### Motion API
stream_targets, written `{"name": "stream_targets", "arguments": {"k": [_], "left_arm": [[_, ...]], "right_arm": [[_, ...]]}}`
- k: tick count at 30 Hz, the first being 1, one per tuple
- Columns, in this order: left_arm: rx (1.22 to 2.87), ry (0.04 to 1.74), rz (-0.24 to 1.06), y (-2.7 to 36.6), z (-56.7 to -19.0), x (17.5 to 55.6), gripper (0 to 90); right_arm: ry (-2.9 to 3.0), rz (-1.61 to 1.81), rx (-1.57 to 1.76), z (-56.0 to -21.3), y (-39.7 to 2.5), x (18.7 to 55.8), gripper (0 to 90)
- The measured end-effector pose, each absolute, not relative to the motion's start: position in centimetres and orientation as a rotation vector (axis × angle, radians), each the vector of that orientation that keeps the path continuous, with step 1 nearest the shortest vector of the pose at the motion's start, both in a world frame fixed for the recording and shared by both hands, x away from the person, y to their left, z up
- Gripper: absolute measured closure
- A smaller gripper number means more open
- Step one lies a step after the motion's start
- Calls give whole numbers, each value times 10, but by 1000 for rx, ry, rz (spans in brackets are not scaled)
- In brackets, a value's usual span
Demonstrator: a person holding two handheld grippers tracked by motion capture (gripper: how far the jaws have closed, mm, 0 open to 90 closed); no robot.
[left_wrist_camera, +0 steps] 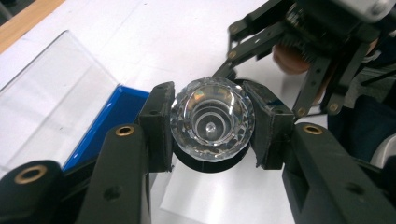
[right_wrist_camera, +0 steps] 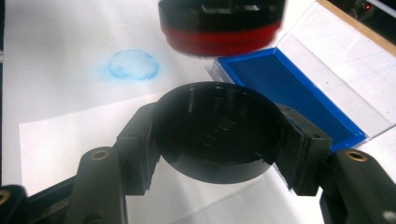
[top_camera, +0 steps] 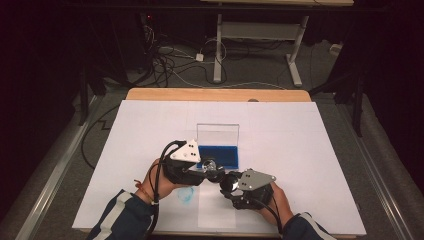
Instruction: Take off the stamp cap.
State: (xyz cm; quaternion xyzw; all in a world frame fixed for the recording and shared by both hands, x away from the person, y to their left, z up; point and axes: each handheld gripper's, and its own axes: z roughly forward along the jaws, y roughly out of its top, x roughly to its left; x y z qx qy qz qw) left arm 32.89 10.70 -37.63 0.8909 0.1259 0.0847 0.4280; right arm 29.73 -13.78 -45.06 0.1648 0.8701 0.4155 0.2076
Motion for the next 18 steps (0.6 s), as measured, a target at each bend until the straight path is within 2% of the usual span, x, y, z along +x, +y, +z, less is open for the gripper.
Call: {"name": "stream_targets", "arguments": {"k": [18], "left_arm": [[2278, 373, 219, 119, -384, 342, 545]], "right_arm": [[2352, 1148, 559, -434, -196, 294, 381]]}}
